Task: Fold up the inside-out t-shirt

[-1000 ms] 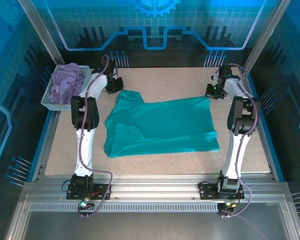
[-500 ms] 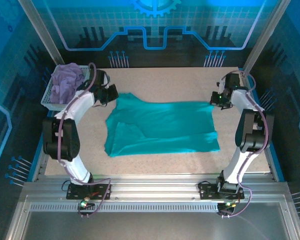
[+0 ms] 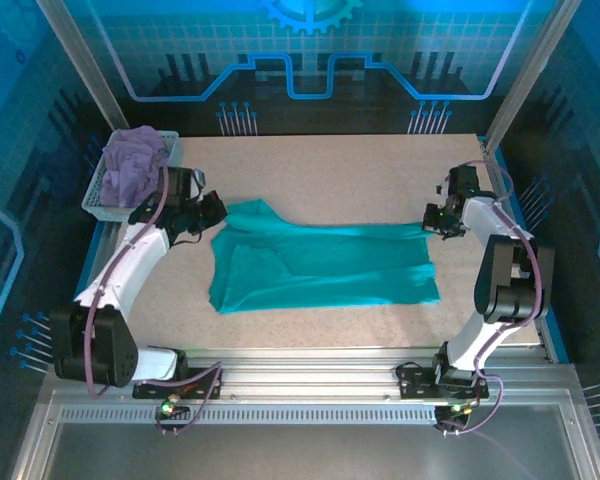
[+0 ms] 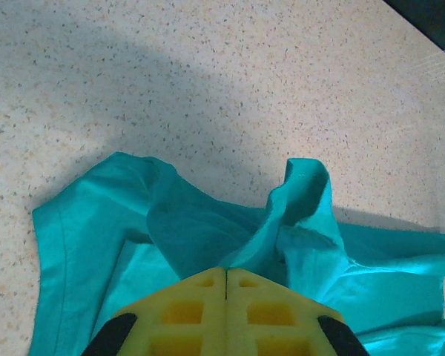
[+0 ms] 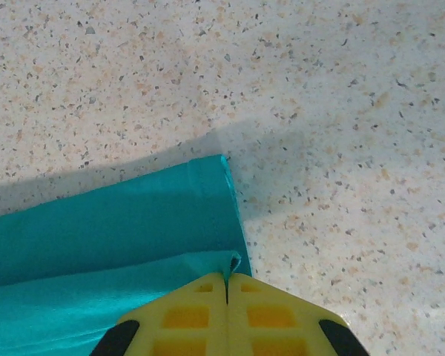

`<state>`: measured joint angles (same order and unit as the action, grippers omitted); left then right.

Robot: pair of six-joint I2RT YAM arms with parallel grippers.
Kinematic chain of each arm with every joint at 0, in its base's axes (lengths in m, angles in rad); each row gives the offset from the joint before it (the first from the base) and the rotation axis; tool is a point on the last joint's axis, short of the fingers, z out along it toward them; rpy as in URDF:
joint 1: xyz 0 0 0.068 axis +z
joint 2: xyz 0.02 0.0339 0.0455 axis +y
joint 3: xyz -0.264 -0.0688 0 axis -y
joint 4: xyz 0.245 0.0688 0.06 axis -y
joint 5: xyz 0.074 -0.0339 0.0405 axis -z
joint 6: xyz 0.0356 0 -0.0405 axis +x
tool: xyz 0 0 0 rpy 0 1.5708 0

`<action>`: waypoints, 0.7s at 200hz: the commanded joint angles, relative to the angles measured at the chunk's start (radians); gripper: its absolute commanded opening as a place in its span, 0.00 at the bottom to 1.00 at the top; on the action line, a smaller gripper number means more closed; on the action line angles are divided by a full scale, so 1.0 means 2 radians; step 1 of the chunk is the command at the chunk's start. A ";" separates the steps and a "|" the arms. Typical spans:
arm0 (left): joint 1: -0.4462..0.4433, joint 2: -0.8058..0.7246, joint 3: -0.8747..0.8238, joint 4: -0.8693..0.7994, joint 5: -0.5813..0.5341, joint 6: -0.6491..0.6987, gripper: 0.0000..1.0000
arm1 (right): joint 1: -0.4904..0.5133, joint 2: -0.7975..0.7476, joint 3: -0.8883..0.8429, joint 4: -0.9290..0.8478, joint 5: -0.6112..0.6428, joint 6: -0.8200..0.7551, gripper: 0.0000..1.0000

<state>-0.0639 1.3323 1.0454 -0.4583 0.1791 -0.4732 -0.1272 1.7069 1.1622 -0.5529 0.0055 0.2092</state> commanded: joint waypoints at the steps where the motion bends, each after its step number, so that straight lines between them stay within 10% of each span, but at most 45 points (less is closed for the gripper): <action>1: -0.004 -0.018 -0.036 -0.016 0.009 -0.007 0.00 | 0.009 -0.012 -0.014 -0.017 0.025 0.010 0.00; 24: -0.009 -0.022 -0.079 -0.001 0.014 -0.013 0.00 | 0.011 0.000 -0.022 -0.015 0.035 0.020 0.02; 67: -0.023 0.009 -0.118 0.035 0.037 -0.028 0.00 | 0.036 -0.038 -0.021 0.001 0.035 0.029 0.43; 100: -0.036 0.000 -0.150 0.049 0.036 -0.034 0.00 | 0.162 -0.106 -0.061 0.071 -0.014 -0.017 0.52; 140: -0.037 0.010 -0.188 0.084 0.042 -0.039 0.00 | 0.326 0.009 0.018 0.143 -0.139 0.016 0.61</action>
<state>-0.1341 1.3449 0.7074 -0.3489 0.2337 -0.5266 0.3862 1.5661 1.1015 -0.3786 -0.0948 0.2092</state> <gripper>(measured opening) 0.053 0.597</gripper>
